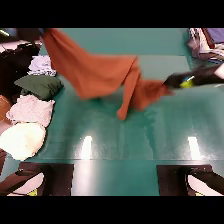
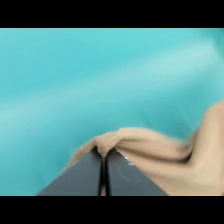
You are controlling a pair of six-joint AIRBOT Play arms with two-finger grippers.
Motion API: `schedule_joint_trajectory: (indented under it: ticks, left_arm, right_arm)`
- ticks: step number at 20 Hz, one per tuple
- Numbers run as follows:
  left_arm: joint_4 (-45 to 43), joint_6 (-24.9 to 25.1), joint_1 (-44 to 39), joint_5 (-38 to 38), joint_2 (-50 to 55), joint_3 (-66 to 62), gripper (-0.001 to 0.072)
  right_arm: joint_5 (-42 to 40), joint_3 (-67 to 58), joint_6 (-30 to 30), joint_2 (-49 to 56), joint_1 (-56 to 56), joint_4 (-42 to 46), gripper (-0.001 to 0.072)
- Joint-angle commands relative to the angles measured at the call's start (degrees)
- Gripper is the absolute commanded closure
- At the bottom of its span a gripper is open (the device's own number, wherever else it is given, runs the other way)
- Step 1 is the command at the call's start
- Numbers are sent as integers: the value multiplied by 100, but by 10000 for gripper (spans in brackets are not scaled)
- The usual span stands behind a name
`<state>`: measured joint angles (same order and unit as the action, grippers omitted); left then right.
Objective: Fold the shirts.
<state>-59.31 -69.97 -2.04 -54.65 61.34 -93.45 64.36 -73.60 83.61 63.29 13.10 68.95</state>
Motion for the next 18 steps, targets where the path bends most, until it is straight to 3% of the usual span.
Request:
schedule_joint_trajectory:
  ticks: [1,10,15,18]
  left_arm:
    - [-118,-4,7,-35,-763,-1038,685]
    - [-94,-52,7,-26,-1797,-1690,686]
    - [13,-59,7,-205,-1731,-2057,686]
    - [-387,-391,7,-592,-1342,-1620,686]
  right_arm:
    - [7,-1307,79,-968,-649,326,698]
    - [125,-3032,-166,-2085,-1574,321,698]
    - [925,-4249,-179,-1443,-2052,299,698]
    - [1569,-4459,-149,-688,-1895,247,698]
